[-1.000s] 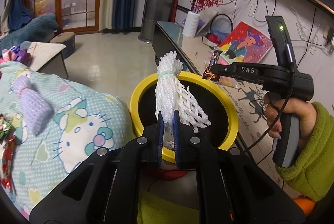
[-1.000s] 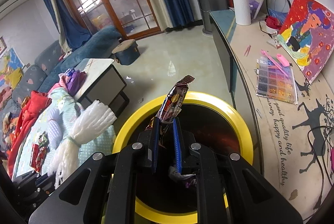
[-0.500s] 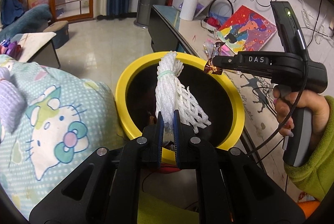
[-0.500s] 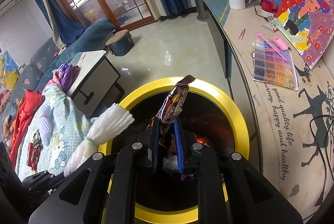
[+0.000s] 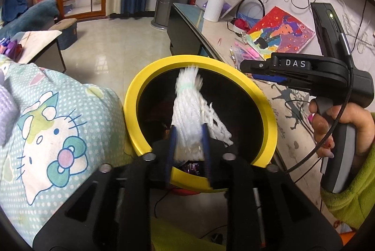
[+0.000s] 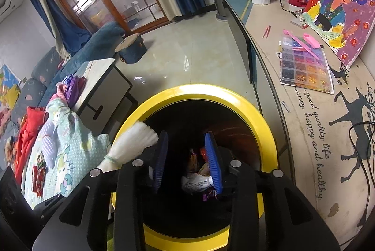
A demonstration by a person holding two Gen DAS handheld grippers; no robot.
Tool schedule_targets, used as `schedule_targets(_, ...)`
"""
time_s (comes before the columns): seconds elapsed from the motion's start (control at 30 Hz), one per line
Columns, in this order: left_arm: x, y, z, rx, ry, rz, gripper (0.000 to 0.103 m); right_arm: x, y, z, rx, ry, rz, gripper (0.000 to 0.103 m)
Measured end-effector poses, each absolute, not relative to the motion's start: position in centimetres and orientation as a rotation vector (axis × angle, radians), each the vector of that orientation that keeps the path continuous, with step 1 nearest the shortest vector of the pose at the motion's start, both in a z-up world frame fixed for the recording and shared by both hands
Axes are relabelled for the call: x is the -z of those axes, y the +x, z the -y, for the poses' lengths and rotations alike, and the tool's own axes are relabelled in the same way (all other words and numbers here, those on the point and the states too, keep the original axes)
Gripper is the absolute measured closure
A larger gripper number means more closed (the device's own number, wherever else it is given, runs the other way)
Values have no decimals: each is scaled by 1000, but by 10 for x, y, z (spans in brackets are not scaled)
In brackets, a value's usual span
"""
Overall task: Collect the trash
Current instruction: 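Open both tools to drop the net and wrapper into the bin, then move both open tools back toward the remaining wrappers on the bed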
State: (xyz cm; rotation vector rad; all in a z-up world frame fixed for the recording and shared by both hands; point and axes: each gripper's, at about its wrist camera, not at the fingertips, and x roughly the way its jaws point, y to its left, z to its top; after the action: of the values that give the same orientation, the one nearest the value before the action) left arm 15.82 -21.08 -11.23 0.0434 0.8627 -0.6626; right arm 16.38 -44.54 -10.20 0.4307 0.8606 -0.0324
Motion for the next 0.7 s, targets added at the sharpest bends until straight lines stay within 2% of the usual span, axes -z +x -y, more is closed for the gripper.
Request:
schedule_targets(0.07,111,158,209,658,37,-856,79,100,163,445,33,429,-855,67)
schedule_targets(0.2,106,157,204,648,20,-841,59,94,162,443,32,425,-840,65)
schedule_targets(0.27,101,155,200,631,13,-826,54,91,162,440,23,421,-833,64)
schedule_targets(0.33,97,153,195,614,7,-807,38,86,161,437,17,413,-819,62)
schedule_targets(0.4,90,150,187,588,-1,-787,31,81,160,433,8,403,-805,58)
schedule_targets(0.5,82,148,175,526,-9,-762,13,74,159,423,-9,383,-790,55)
schedule_targets(0.7,66,147,153,446,-29,-713,11,63,155,403,-41,343,-762,47)
